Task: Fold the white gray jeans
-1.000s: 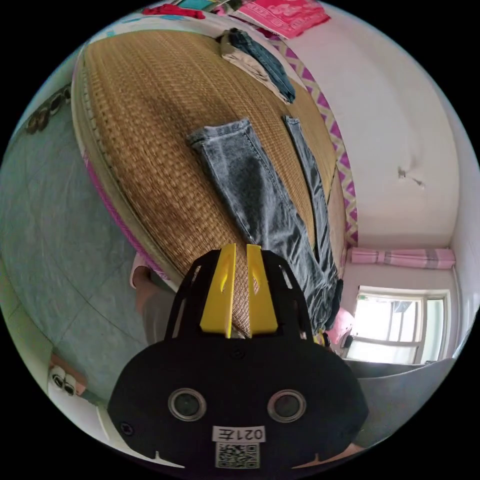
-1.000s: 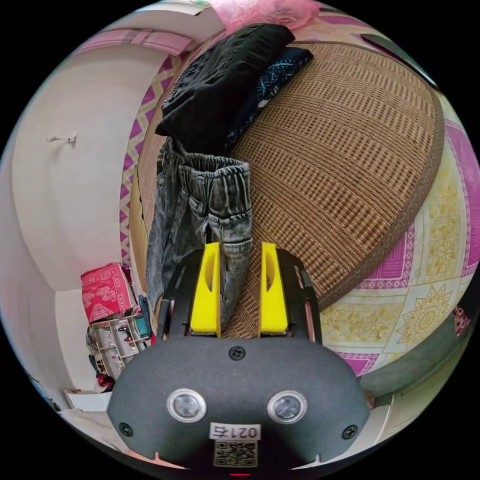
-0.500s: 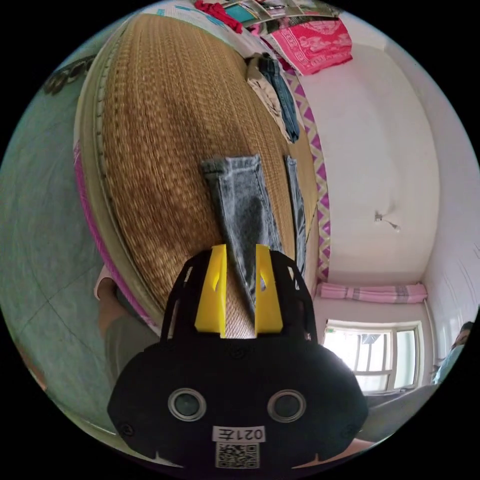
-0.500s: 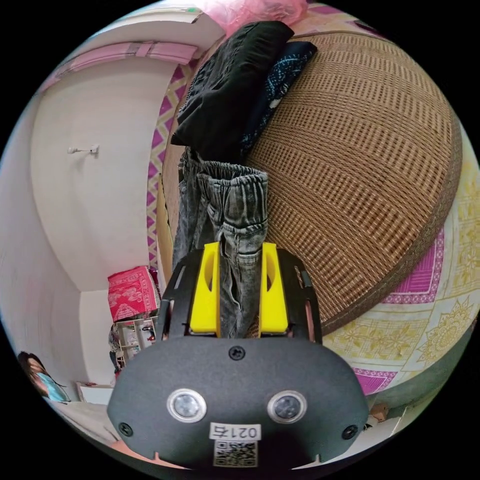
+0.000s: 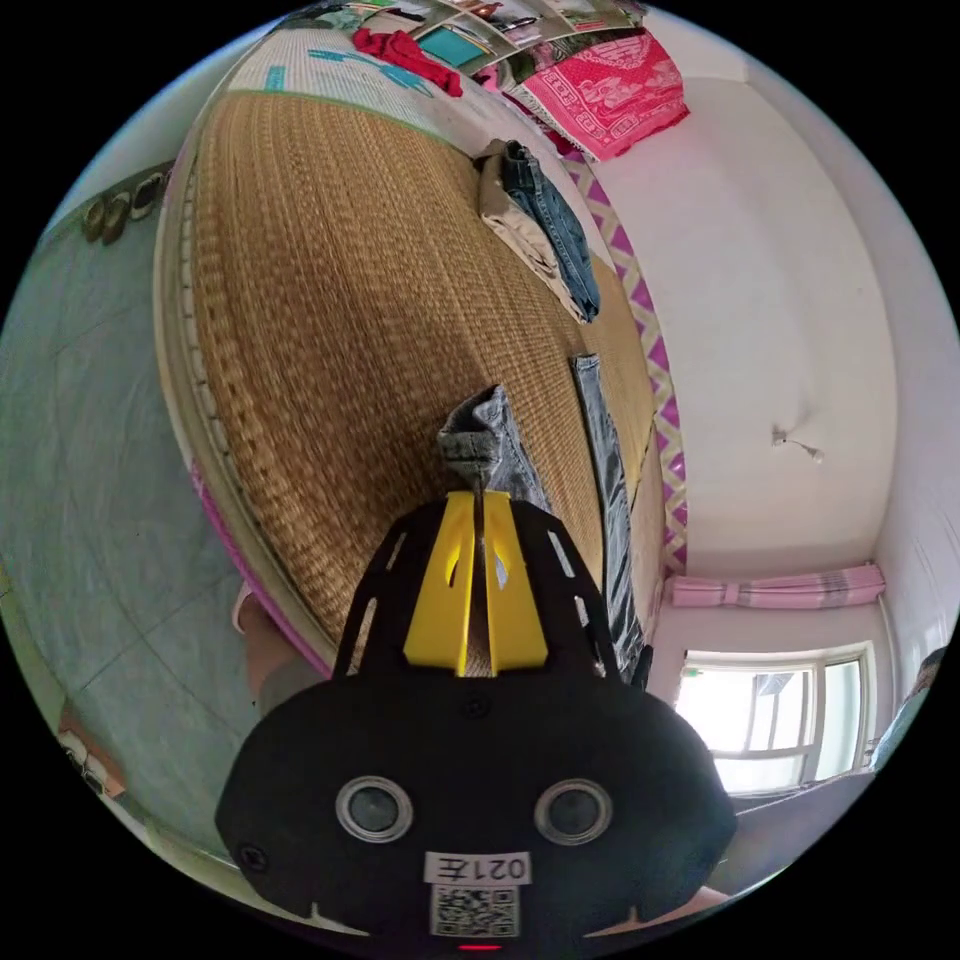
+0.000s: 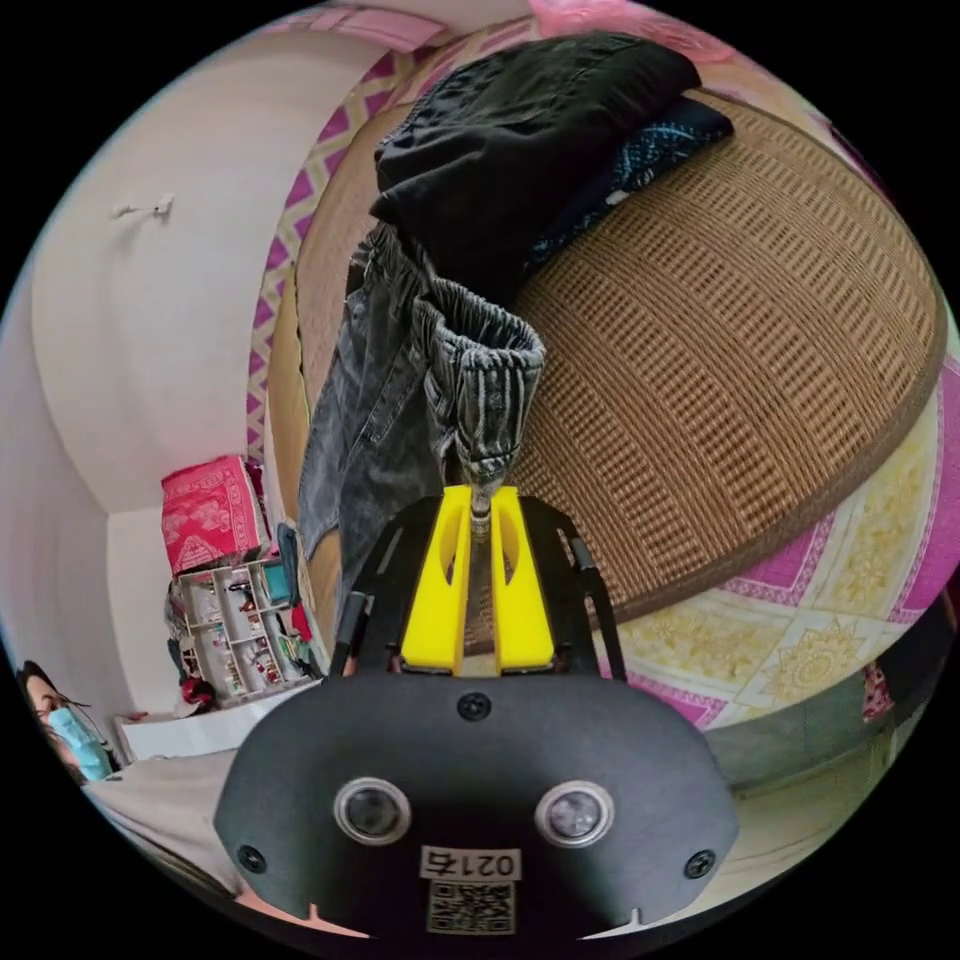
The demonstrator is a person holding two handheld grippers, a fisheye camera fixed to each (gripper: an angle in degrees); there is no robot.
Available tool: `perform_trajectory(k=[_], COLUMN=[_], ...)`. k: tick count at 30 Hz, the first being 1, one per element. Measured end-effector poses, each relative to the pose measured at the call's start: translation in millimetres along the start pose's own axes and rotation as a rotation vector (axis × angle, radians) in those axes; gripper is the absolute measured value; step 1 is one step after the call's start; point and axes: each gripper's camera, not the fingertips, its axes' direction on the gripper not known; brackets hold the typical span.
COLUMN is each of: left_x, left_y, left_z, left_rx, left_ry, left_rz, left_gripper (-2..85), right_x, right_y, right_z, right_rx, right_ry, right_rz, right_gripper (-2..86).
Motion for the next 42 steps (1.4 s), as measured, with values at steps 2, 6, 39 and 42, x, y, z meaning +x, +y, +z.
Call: perform_trajectory(k=[2, 6, 39, 42], left_x=[0, 14, 377, 366], left_y=[-13, -41, -431, -441], left_z=[-2, 8, 542, 517], left_rx=[-0.039, -0.123, -0.576, -0.503], left_ry=[-0.018, -0.029, -0.327, -0.246], left_rz=[-0.014, -0.01, 0.222, 0.231], left_gripper=[-0.9, -0.9, 7.1, 7.9], right_x=[1, 3, -160, -179], right_y=[2, 7, -272, -256], right_z=[-1, -10, 61, 54], right_rx=[-0.027, -0.039, 0.124, 0.107], right_ry=[-0.015, -0.052, -0.409, -0.418], right_rz=[0.034, 0.109, 0.054, -0.036], right_gripper=[1.7, 1.4, 7.4, 7.6])
